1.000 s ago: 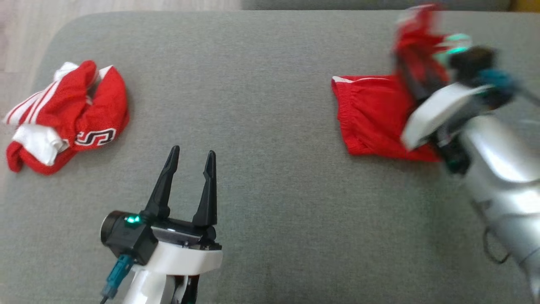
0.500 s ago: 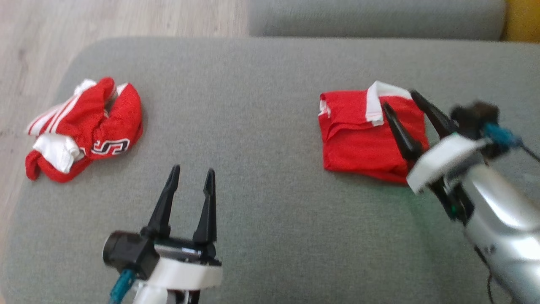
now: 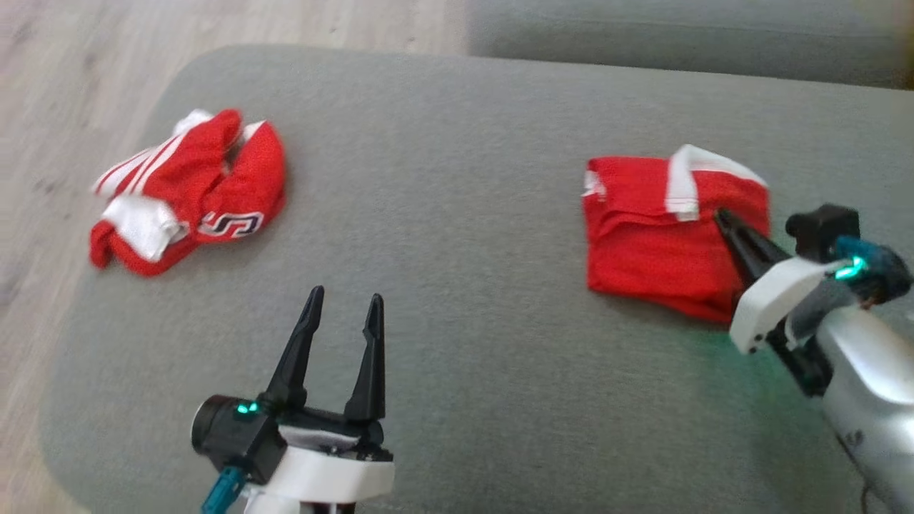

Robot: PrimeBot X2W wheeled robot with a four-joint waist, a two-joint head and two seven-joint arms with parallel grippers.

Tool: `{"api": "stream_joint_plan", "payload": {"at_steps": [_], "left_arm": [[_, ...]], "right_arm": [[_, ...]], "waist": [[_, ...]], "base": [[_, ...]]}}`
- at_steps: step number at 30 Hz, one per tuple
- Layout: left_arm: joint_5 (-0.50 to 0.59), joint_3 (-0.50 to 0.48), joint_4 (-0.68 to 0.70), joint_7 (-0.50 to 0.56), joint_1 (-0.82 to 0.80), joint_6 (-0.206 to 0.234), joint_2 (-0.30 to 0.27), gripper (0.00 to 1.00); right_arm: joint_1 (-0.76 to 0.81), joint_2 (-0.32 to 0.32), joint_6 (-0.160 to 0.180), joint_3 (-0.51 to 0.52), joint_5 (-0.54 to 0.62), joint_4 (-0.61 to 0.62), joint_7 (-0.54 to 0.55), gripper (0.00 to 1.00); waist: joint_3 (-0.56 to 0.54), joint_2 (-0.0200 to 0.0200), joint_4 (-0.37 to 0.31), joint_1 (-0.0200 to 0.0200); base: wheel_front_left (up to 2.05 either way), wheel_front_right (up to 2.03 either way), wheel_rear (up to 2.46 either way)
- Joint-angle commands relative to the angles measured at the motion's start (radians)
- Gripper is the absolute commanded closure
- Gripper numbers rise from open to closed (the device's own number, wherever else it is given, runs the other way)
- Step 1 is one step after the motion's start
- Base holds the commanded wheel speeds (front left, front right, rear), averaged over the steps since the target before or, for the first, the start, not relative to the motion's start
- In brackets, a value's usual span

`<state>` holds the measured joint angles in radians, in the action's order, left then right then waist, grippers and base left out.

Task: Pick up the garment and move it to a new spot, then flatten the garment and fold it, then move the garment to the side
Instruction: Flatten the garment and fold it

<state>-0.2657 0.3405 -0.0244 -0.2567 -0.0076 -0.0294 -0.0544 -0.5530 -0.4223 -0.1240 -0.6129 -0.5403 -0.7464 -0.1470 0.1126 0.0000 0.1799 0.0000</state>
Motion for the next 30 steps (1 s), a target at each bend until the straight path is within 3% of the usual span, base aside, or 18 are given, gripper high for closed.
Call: {"api": "stream_joint_plan", "payload": {"at_steps": [1,8,12,17,18,19,20,30], "left_arm": [[-0.010,-0.018,0.035,-0.005,-0.048,0.004,0.004,0.00],[-0.016,0.002,0.029,-0.005,-0.072,0.011,0.004,0.00],[-0.010,0.008,0.042,-0.005,-0.089,0.017,0.004,0.00],[0.016,0.013,0.041,-0.005,-0.098,0.009,0.004,0.00],[0.015,0.011,0.042,-0.005,-0.099,0.009,0.004,0.00],[0.015,0.008,0.042,-0.005,-0.100,0.011,0.004,0.00],[0.011,0.004,0.042,-0.005,-0.098,0.012,0.004,0.00],[-0.011,-0.076,-0.017,-0.005,-0.049,0.075,0.004,0.00]], "right_arm": [[-0.031,-0.022,-0.007,-0.013,0.017,-0.004,0.015,1.00],[-0.081,-0.030,-0.007,-0.045,0.006,-0.100,0.075,1.00],[-0.160,-0.015,-0.007,-0.016,0.008,-0.107,-0.025,1.00],[-0.251,0.068,-0.007,0.062,-0.009,-0.067,-0.109,1.00],[-0.255,0.080,-0.007,0.078,-0.007,-0.057,-0.112,0.94],[-0.255,0.088,-0.007,0.092,0.001,-0.040,-0.113,0.60],[-0.246,0.095,-0.007,0.108,0.010,-0.016,-0.114,0.02],[0.057,0.150,-0.007,0.288,0.108,0.252,-0.115,0.00]], "waist": [[0.030,0.0000,0.045,0.0000],[0.070,0.0000,0.110,0.0000],[0.091,0.0000,0.122,0.0000],[0.089,0.0000,0.103,0.0000],[0.083,0.0000,0.096,0.0000],[0.075,0.0000,0.088,0.0000],[0.065,0.0000,0.079,0.0000],[-0.048,0.0000,-0.031,0.0000]], "base": [[0.00,0.00,0.00],[0.00,0.00,0.00],[0.00,0.00,0.00],[0.00,0.00,0.00],[0.00,0.00,0.00],[0.00,0.00,0.00],[0.00,0.00,0.00],[0.00,0.00,0.00]]}}
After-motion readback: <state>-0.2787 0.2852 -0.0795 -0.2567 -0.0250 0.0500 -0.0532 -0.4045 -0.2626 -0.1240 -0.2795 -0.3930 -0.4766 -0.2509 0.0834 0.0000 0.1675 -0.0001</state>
